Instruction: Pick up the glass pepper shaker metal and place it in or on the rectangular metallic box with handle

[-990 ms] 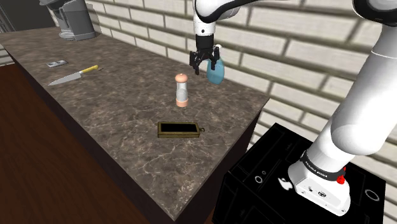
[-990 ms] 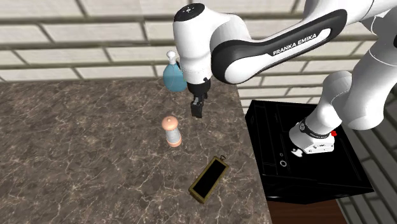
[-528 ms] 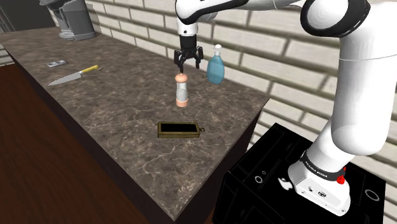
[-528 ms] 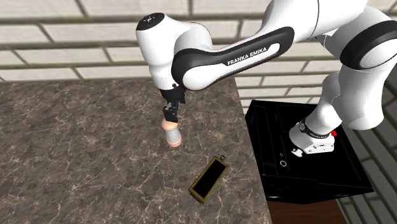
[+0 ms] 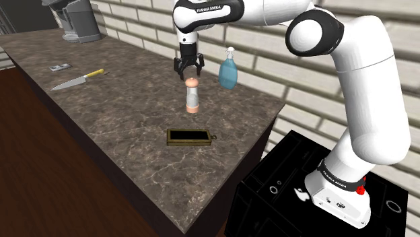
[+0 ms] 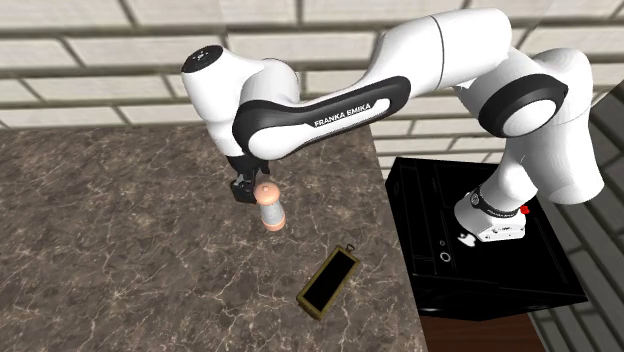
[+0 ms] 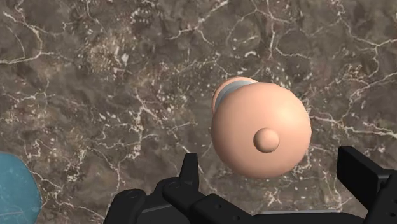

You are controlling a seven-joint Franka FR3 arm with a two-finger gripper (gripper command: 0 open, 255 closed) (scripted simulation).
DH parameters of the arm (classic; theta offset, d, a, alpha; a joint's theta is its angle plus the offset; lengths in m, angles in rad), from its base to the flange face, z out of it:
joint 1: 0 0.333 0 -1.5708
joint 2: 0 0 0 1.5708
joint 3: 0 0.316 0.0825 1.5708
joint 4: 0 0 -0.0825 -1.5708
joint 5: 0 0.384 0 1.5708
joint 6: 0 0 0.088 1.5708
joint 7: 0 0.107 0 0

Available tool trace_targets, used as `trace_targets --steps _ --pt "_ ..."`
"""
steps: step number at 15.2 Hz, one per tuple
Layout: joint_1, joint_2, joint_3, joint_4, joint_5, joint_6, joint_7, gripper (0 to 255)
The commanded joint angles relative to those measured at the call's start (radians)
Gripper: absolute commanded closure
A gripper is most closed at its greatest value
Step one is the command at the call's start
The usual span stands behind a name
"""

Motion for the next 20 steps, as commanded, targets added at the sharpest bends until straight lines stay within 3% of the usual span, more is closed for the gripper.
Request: trace_targets --steps 1,11,12,20 --pt "0.000 -0.004 0.000 -0.035 0.000 0.031 0.001 0" --pt "-0.001 -0.006 0.000 -0.073 0.000 0.067 0.001 0" --pt "-0.001 -0.006 0.000 -0.073 0.000 0.067 0.001 255" --pt "-0.001 -0.007 0.000 -0.074 0.000 0.067 0.002 255"
